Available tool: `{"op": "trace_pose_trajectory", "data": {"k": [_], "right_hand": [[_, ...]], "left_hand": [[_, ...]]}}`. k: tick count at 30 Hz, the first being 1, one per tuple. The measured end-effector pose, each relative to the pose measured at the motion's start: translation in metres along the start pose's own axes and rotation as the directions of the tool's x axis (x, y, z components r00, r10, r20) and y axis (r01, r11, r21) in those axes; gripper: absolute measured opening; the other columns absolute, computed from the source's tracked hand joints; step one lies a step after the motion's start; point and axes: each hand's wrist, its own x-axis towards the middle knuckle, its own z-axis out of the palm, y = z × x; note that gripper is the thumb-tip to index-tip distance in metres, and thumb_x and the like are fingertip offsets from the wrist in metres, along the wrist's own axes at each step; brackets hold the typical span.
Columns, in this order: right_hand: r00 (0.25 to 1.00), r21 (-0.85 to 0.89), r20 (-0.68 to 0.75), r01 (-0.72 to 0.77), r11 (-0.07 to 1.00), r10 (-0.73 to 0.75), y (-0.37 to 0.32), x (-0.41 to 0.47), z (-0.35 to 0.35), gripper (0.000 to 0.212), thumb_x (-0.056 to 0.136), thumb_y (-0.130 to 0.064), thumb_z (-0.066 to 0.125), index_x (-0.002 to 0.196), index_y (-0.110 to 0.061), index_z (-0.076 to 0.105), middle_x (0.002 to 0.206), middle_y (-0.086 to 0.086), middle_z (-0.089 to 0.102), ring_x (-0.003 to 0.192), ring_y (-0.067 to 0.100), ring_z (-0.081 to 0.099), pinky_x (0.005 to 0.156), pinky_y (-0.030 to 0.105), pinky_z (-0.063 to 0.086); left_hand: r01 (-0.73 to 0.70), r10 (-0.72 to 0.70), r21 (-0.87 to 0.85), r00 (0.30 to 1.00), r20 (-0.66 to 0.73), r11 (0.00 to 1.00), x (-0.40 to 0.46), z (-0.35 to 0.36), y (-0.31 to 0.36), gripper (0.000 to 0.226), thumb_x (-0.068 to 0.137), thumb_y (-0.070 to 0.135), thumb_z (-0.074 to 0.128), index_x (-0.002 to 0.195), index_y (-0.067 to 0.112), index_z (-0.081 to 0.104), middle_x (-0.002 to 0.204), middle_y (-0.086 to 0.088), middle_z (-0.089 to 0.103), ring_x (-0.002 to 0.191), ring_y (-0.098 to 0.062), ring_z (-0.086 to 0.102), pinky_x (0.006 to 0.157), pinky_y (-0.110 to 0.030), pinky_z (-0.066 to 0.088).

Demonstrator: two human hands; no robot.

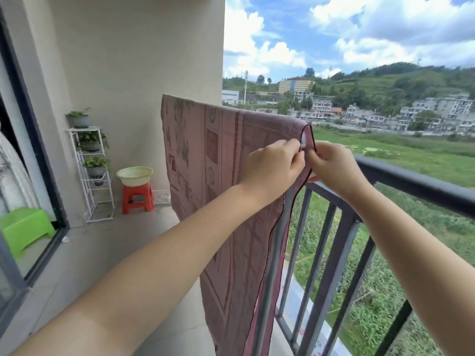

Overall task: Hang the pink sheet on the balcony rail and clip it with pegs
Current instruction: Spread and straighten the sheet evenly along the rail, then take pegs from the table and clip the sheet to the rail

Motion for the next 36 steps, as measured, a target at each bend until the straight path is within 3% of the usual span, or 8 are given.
{"op": "trace_pose_trajectory", "data": {"k": [5, 10, 14, 20, 26, 28, 31, 36], "right_hand": [[0.997, -0.001, -0.044, -0.070, 0.998, 0.070, 0.019, -0.036, 0.000, 0.033, 0.093, -0.037, 0.045, 0.085, -0.012, 0.066, 0.071, 0.001, 0.070, 0.060, 0.011, 0.068, 0.062, 0.032, 0.059], [0.948, -0.240, -0.092, -0.319, 0.917, 0.305, 0.087, -0.114, 0.022, 0.034, 0.095, -0.037, 0.038, 0.103, -0.017, 0.064, 0.092, 0.000, 0.069, 0.090, 0.018, 0.064, 0.081, 0.036, 0.050], [0.860, -0.405, -0.245, -0.511, 0.758, 0.448, 0.135, -0.207, 0.043, 0.031, 0.092, -0.027, 0.042, 0.114, -0.015, 0.061, 0.117, 0.006, 0.065, 0.109, 0.023, 0.057, 0.094, 0.040, 0.044], [0.509, -0.343, -0.515, -0.860, 0.378, 0.690, 0.141, -0.327, 0.073, 0.044, 0.086, -0.030, 0.037, 0.123, -0.015, 0.055, 0.128, 0.007, 0.056, 0.120, 0.027, 0.050, 0.101, 0.050, 0.036], [0.044, -0.155, -0.592, -0.986, -0.060, 0.805, 0.090, -0.425, 0.116, 0.042, 0.091, -0.034, 0.037, 0.130, -0.020, 0.046, 0.137, 0.002, 0.046, 0.127, 0.024, 0.042, 0.107, 0.048, 0.027], [-0.094, -0.081, -0.609, -0.980, -0.180, 0.788, 0.066, -0.453, 0.128, 0.053, 0.086, -0.041, 0.026, 0.129, -0.019, 0.046, 0.137, 0.003, 0.046, 0.127, 0.026, 0.042, 0.106, 0.047, 0.029], [-0.285, 0.057, -0.654, -0.942, -0.331, 0.701, 0.024, -0.490, 0.140, 0.043, 0.090, -0.032, 0.038, 0.131, -0.021, 0.045, 0.140, 0.001, 0.044, 0.129, 0.023, 0.040, 0.109, 0.047, 0.023], [-0.573, 0.372, -0.669, -0.810, -0.453, 0.474, -0.062, -0.563, 0.157, 0.039, 0.093, -0.028, 0.040, 0.131, -0.023, 0.044, 0.140, -0.001, 0.043, 0.131, 0.021, 0.037, 0.113, 0.046, 0.021]], "left_hand": [[-0.077, 0.086, -0.147, 0.995, 0.053, 0.986, -0.042, 0.023, 0.005, 0.025, 0.092, 0.024, 0.043, 0.075, 0.008, 0.053, 0.064, 0.005, 0.046, 0.053, -0.020, 0.044, 0.050, -0.027, 0.033], [-0.054, 0.147, -0.299, 0.943, 0.298, 0.953, -0.096, 0.080, 0.027, 0.022, 0.093, 0.024, 0.043, 0.079, 0.011, 0.054, 0.069, -0.001, 0.054, 0.059, -0.020, 0.046, 0.053, -0.029, 0.036], [0.016, 0.217, -0.410, 0.830, 0.514, 0.912, -0.139, 0.136, 0.045, 0.021, 0.095, 0.026, 0.040, 0.103, 0.014, 0.054, 0.095, -0.005, 0.063, 0.083, -0.028, 0.060, 0.064, -0.033, 0.041], [-0.105, 0.513, -0.551, 0.537, 0.670, 0.828, -0.203, 0.195, 0.077, 0.033, 0.095, 0.025, 0.039, 0.125, 0.013, 0.046, 0.119, -0.007, 0.055, 0.111, -0.024, 0.051, 0.085, -0.038, 0.044], [-0.226, 0.716, -0.680, 0.162, 0.679, 0.697, -0.284, 0.200, 0.081, 0.038, 0.093, 0.028, 0.039, 0.130, 0.017, 0.039, 0.122, -0.007, 0.053, 0.114, -0.028, 0.051, 0.088, -0.041, 0.045], [-0.248, 0.776, -0.744, 0.055, 0.629, 0.621, -0.308, 0.197, 0.088, 0.037, 0.093, 0.028, 0.039, 0.128, 0.017, 0.039, 0.121, -0.008, 0.053, 0.116, -0.029, 0.050, 0.089, -0.041, 0.044], [-0.234, 0.852, -0.837, -0.060, 0.520, 0.495, -0.337, 0.184, 0.115, 0.039, 0.093, 0.026, 0.040, 0.130, 0.014, 0.039, 0.128, -0.010, 0.050, 0.120, -0.028, 0.048, 0.093, -0.039, 0.043], [-0.207, 0.913, -0.952, -0.296, 0.281, 0.226, -0.401, 0.132, 0.177, 0.033, 0.092, 0.027, 0.038, 0.123, 0.016, 0.042, 0.122, -0.008, 0.052, 0.112, -0.029, 0.052, 0.086, -0.041, 0.047]]}}
